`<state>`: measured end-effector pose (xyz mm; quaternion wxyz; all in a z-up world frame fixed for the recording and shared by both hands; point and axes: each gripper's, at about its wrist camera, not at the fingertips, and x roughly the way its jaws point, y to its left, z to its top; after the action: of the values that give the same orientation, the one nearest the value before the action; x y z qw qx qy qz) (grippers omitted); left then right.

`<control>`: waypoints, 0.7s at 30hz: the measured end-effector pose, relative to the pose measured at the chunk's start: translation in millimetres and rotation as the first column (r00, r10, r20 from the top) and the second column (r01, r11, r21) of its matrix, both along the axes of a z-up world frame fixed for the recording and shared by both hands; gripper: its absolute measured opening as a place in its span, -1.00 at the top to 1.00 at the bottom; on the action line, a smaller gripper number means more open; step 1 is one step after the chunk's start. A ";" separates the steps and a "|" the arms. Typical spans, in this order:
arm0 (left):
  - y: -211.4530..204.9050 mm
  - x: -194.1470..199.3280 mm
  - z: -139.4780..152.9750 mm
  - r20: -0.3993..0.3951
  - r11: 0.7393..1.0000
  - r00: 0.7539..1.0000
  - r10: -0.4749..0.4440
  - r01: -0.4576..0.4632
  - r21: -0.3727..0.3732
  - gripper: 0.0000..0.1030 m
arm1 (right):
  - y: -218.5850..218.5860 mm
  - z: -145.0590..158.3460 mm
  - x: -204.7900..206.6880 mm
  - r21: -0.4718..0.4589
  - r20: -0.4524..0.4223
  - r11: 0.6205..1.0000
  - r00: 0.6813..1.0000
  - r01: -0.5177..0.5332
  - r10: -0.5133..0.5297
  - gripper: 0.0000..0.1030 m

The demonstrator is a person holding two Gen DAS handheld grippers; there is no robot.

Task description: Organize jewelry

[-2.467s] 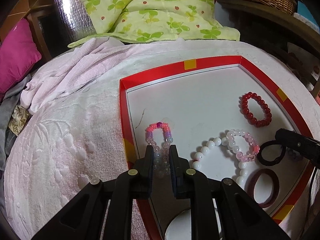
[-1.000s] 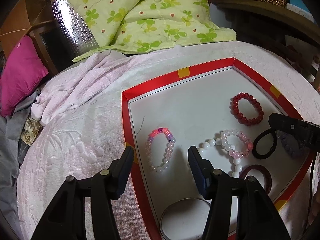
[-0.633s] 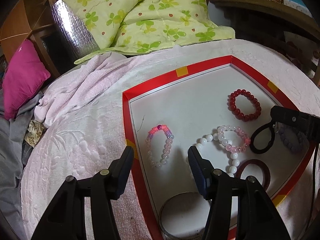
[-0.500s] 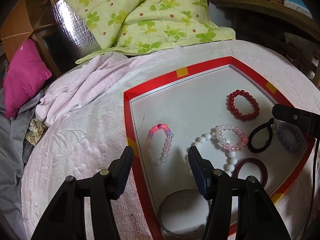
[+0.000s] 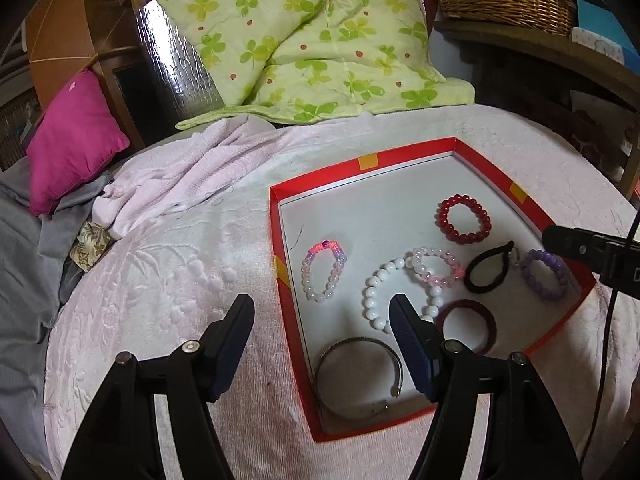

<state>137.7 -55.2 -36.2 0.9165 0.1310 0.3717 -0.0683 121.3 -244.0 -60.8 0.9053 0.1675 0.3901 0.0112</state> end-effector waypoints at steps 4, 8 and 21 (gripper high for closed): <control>2.2 -7.5 4.8 0.010 1.000 1.000 0.000 0.000 -0.008 -0.38 | 5.5 0.3 -2.3 -0.004 -0.027 1.000 1.000 -0.011 0.011 -0.16; 7.7 -15.7 9.4 0.022 1.000 1.000 0.007 -0.007 -0.014 -0.38 | 10.0 0.9 -4.2 0.001 -0.036 1.000 0.999 -0.017 0.017 -0.18; 36.8 -82.5 25.0 0.023 0.996 0.998 0.061 -0.060 -0.067 -0.38 | 26.8 28.3 -51.9 -0.065 0.041 0.997 0.998 -0.050 0.053 -0.20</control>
<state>55.3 -18.4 -11.2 0.9267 0.0899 0.3614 -0.0512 69.4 -217.2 -32.5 0.9178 0.1280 0.3749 0.0258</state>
